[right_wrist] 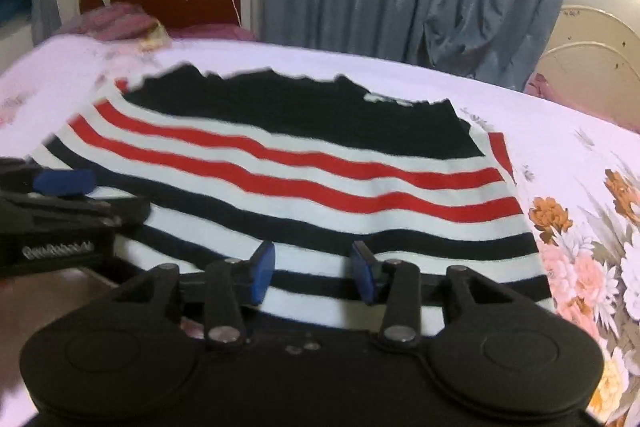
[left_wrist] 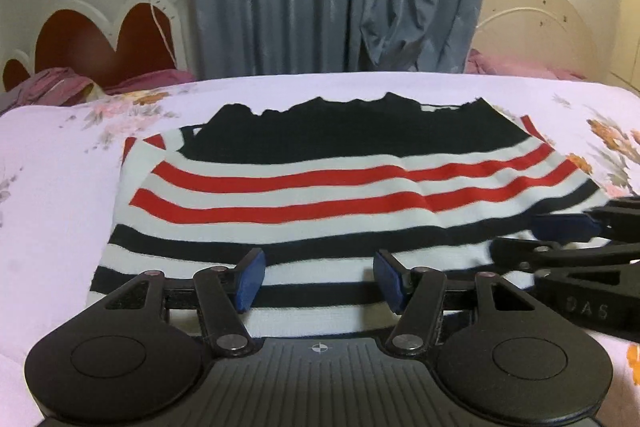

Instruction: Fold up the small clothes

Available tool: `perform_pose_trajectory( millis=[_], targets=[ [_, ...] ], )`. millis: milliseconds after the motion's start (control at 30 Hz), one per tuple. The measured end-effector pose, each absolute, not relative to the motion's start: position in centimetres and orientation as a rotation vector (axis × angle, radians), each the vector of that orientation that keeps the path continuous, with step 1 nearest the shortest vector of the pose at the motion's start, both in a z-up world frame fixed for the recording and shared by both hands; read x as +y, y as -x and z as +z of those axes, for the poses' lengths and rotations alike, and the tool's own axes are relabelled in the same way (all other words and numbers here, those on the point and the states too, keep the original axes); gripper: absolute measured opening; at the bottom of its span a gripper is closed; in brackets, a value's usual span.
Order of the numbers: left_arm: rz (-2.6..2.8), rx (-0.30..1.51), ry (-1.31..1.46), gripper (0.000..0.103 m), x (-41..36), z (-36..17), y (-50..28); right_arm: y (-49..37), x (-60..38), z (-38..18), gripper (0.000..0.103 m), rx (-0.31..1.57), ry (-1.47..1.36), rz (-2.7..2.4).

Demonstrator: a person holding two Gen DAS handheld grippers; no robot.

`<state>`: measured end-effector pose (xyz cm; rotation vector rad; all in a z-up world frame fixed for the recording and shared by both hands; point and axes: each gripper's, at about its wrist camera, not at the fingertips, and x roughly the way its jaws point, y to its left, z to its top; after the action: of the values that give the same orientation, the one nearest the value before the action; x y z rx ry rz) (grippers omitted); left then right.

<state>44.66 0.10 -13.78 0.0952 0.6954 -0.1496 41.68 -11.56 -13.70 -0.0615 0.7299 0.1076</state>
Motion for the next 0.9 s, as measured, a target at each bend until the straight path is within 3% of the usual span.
perform_pose_trajectory(
  millis=[300, 533, 833, 900],
  targets=[
    [-0.061, 0.731, -0.086, 0.059, 3.8, -14.7, -43.1, -39.3, -14.0, -15.0, 0.038, 0.795, 0.112, 0.084],
    [0.014, 0.738, -0.067, 0.059, 7.8, -14.9, -42.4, -38.3, -21.6, -15.0, 0.019, 0.835, 0.021, -0.078],
    [0.024, 0.744, -0.049, 0.059, 8.0, -15.0, -42.4, -37.9, -22.3, -15.3, 0.019, 0.841, 0.033, -0.086],
    [0.031, 0.731, -0.045, 0.059, 8.2, -14.6, -42.2, -37.6, -22.1, -14.6, 0.023, 0.826, 0.039, -0.083]
  ],
)
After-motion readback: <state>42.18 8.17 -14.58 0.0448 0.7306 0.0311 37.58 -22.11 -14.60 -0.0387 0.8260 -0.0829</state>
